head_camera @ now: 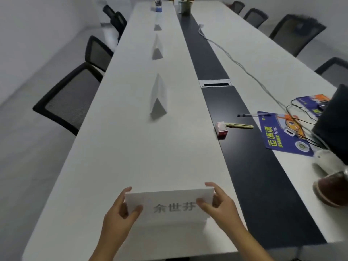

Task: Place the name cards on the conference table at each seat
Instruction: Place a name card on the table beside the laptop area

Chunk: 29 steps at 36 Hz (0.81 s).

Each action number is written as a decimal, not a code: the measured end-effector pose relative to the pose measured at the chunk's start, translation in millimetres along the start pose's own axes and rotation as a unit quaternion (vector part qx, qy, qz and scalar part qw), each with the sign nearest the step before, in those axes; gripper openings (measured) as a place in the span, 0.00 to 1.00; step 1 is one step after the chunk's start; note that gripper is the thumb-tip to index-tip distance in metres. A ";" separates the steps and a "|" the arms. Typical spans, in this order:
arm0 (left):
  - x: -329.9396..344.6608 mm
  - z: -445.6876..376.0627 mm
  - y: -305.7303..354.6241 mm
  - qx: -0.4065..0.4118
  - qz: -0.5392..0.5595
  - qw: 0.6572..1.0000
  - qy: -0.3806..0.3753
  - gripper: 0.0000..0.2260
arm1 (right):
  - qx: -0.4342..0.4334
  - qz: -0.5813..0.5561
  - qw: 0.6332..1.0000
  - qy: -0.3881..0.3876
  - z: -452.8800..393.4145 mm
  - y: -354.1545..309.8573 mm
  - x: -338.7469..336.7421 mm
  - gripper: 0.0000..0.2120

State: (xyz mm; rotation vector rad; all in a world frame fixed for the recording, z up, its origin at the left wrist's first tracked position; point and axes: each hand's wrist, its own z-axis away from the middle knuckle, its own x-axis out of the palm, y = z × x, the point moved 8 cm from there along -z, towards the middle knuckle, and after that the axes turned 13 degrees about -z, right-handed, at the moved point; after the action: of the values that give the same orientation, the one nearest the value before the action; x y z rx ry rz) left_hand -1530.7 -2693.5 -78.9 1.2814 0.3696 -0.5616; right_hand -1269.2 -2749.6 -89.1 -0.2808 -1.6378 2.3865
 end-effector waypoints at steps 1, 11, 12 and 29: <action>-2.9 -3.5 1.3 -0.007 0.002 1.000 0.003 0.21 | -0.001 0.000 1.000 -0.005 -6.4 -1.4 5.9 0.18; -16.1 -39.2 9.7 -0.017 -0.057 0.997 0.045 0.17 | -0.101 0.197 0.975 -0.012 -54.3 -32.4 22.9 0.27; -15.7 -39.2 11.3 -0.022 -0.053 0.997 0.055 0.17 | -0.109 0.189 0.976 -0.016 -55.2 -35.2 24.4 0.29; 54.4 -48.4 165.7 0.074 0.040 0.986 0.141 0.18 | -0.217 0.060 0.974 0.033 -83.3 -123.8 -111.4 0.27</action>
State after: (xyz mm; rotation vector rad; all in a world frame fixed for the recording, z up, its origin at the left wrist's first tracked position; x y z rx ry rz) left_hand -1387.6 -2627.0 9.8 1.5179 0.5172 -0.3437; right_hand -1128.8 -2665.6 -0.3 -0.5418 -2.1507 2.0441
